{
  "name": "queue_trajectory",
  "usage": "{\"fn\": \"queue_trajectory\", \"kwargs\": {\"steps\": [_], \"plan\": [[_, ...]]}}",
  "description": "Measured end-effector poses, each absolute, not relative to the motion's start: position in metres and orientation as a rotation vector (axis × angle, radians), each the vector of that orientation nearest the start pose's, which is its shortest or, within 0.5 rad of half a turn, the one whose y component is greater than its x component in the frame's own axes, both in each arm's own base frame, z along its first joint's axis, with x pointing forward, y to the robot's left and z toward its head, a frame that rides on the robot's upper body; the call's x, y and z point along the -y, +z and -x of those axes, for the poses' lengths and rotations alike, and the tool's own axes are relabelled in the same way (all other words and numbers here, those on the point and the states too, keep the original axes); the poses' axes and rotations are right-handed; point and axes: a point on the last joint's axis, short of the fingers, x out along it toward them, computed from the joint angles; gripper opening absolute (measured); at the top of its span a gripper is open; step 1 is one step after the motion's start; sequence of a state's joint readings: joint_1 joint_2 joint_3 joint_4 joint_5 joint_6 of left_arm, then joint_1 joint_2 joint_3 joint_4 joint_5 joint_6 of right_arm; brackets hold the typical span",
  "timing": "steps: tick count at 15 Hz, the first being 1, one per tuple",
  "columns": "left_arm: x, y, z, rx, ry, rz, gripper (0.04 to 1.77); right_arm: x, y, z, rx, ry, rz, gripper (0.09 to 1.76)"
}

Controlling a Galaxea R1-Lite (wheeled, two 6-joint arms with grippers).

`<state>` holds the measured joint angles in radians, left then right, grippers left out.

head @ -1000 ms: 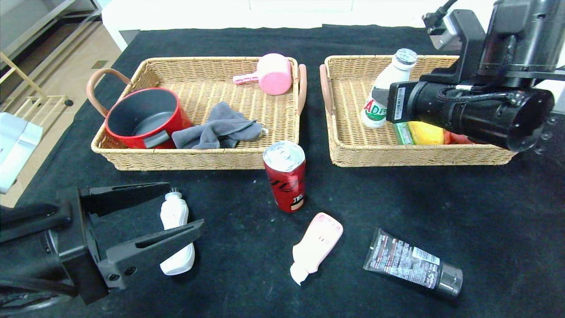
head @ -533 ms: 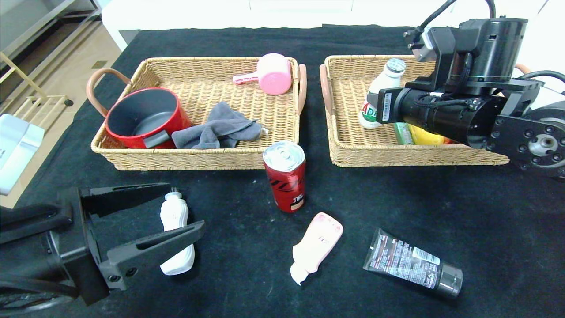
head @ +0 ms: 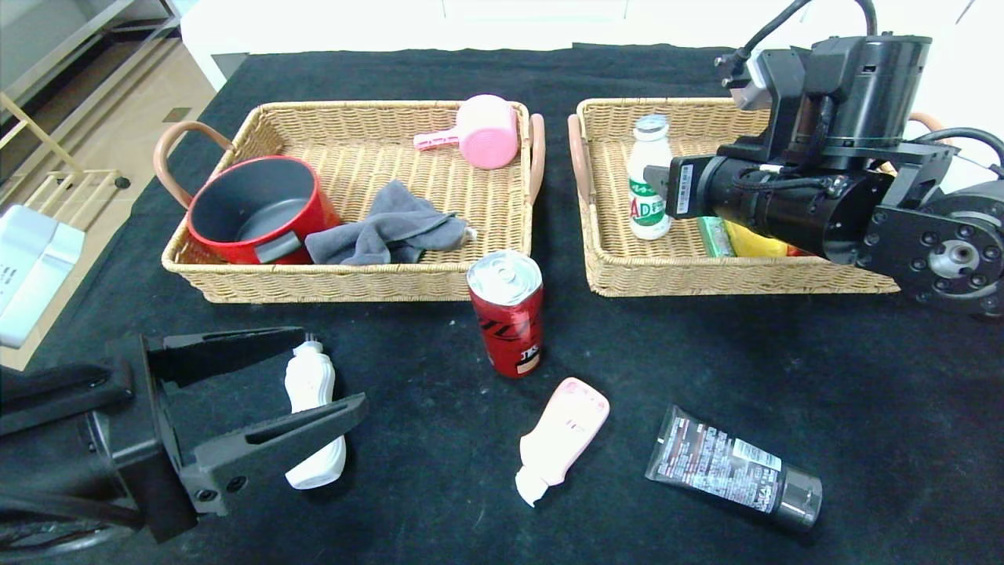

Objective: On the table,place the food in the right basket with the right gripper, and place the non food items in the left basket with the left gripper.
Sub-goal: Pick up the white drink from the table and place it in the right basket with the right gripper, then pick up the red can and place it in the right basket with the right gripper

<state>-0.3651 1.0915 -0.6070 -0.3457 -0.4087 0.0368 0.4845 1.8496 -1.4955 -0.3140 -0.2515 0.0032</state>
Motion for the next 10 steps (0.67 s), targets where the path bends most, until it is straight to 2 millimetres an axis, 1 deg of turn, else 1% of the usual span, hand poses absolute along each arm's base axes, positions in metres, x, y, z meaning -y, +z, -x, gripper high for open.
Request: {"fn": "queue_trajectory", "kwargs": {"steps": [3, 5, 8, 10], "plan": [[0.062, 0.237, -0.138, -0.129, -0.775, -0.032, 1.72, -0.169, 0.296, -0.327, -0.039, 0.240, 0.011, 1.37], [0.062, 0.237, -0.138, -0.129, -0.775, -0.032, 1.72, -0.167, 0.297, -0.314, -0.047, 0.254, 0.016, 1.45], [0.062, 0.238, -0.138, -0.125, -0.775, -0.035, 1.72, -0.164, 0.288, -0.283, -0.093, 0.305, 0.036, 1.53], [0.062, 0.238, -0.138, -0.124, -0.775, -0.037, 1.72, -0.162, 0.278, -0.257, -0.134, 0.374, 0.054, 1.57]]}}
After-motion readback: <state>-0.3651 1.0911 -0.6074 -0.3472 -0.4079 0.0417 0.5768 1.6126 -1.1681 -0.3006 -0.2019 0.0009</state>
